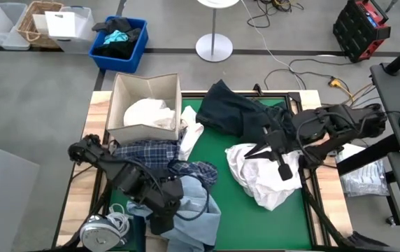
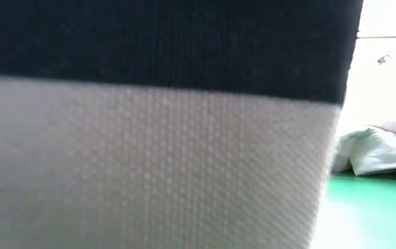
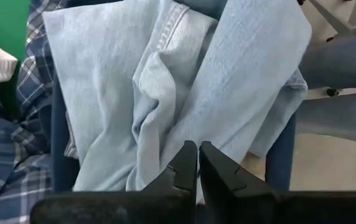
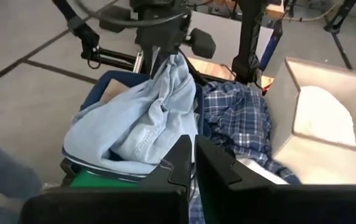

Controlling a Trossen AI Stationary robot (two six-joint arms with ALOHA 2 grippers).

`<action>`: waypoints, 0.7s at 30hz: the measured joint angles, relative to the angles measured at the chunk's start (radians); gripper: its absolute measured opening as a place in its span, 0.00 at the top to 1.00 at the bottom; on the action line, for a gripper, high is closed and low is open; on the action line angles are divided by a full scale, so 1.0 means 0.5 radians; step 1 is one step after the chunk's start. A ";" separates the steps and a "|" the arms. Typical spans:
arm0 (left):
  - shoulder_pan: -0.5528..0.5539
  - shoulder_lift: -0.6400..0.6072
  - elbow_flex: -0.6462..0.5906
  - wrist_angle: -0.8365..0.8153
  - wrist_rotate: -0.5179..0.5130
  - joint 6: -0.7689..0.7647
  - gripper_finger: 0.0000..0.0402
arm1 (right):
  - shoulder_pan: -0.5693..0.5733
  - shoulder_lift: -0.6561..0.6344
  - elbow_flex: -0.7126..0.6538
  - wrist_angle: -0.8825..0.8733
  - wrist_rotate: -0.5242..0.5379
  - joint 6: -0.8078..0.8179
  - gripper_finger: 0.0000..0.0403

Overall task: Sort clothes
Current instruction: Put the light blue pants into the blue laundry organizer

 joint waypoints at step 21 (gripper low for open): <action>-0.010 0.437 -0.665 0.704 0.095 0.651 1.00 | 0.000 -0.073 -0.368 0.357 0.076 0.278 0.97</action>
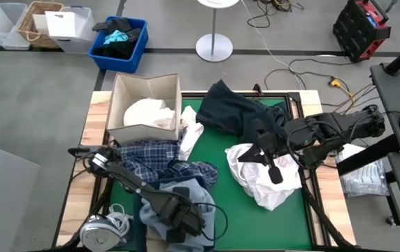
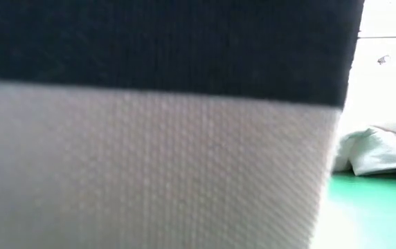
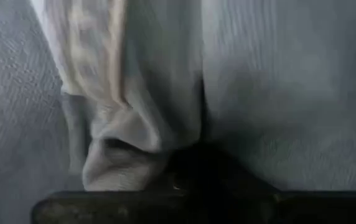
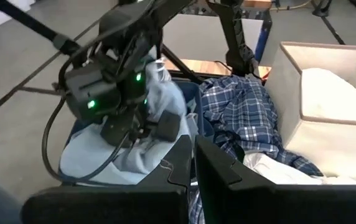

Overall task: Sort clothes
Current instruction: Put the light blue pants into the blue laundry organizer

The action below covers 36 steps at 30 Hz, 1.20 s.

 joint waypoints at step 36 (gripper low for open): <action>-0.009 -0.182 0.203 -0.210 -0.020 0.135 1.00 | -0.001 0.000 0.002 0.021 0.252 0.280 0.97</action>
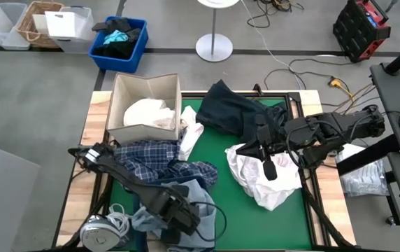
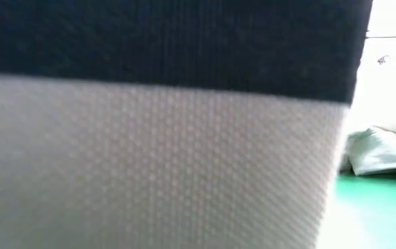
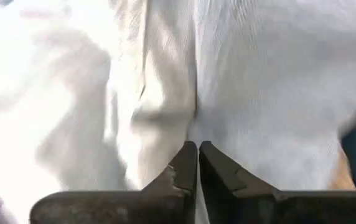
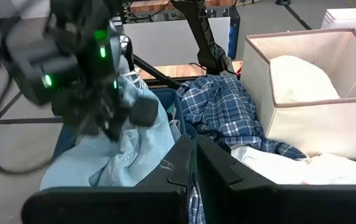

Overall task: Sort clothes
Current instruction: Put the light blue pants into the blue laundry organizer

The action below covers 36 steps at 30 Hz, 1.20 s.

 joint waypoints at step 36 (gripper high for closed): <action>-0.055 -0.281 -0.790 -0.035 0.203 -0.769 1.00 | 0.001 0.001 0.001 0.046 0.035 -0.026 0.97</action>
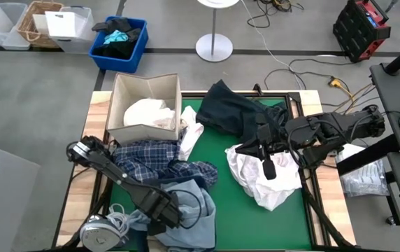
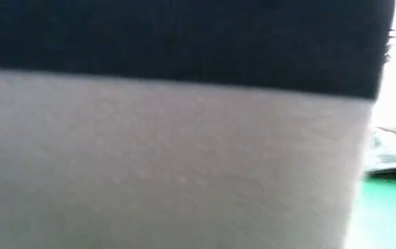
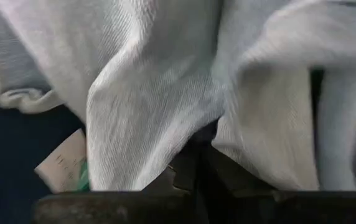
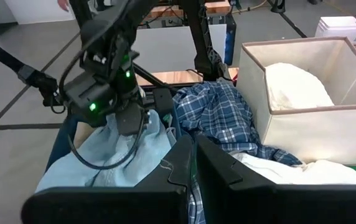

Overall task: Sort clothes
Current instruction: Put the light blue pants into the blue laundry organizer

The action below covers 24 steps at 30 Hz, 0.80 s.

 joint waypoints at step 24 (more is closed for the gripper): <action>-0.005 0.012 -0.107 0.258 -0.104 0.094 1.00 | -0.001 0.023 0.001 0.059 0.104 0.084 0.97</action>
